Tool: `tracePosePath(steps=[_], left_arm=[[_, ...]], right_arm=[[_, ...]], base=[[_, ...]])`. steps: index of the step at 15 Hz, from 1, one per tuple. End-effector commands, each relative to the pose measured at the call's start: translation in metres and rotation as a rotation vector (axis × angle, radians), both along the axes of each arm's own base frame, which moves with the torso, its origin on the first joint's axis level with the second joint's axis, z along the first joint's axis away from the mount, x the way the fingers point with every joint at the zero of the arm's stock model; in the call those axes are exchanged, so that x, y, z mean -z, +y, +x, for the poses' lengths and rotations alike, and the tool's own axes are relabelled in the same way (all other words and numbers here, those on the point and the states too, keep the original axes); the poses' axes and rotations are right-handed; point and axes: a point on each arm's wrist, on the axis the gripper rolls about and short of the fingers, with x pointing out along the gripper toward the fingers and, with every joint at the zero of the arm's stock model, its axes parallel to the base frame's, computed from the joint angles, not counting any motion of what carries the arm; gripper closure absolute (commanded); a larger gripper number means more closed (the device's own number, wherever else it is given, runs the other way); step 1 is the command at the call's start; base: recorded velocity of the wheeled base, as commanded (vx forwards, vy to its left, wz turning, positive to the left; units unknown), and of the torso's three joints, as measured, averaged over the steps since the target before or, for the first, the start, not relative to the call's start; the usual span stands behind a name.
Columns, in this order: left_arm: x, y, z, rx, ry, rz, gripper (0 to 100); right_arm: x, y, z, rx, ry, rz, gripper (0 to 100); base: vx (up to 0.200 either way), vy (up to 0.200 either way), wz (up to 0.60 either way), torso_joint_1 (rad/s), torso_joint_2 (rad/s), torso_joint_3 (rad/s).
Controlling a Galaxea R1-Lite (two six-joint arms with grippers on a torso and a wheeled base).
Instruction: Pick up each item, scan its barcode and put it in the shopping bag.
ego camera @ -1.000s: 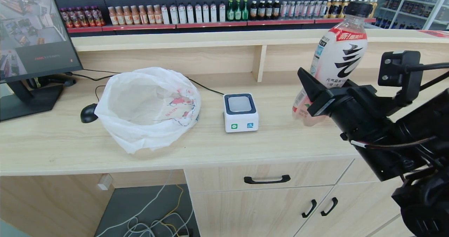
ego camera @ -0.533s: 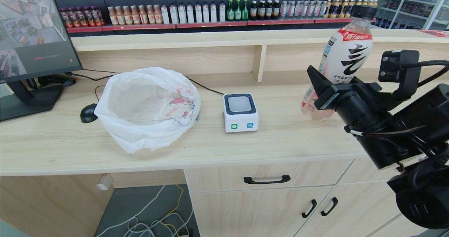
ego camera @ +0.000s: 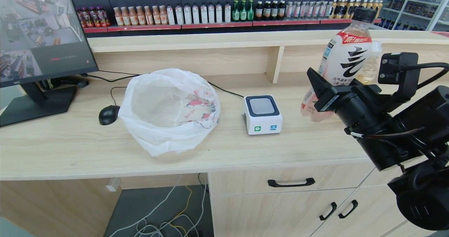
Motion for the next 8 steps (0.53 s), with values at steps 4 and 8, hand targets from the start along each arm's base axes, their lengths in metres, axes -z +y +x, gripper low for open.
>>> tracePosePath(steps=[4, 8], left_arm=[[0.0001, 0.0, 0.0, 0.0, 0.0, 0.001, 0], [0.0001, 0.0, 0.0, 0.0, 0.0, 0.001, 0]], right_arm=[[-0.0012, -0.0004, -0.0015, 0.0, -0.003, 0.002, 100], [0.004, -0.0003, -0.0018, -0.03, -0.001, -0.054, 100]], base=[[0.0, 0.0, 0.0, 0.0, 0.0, 0.0], [0.0, 0.0, 0.0, 0.0, 0.0, 0.0]])
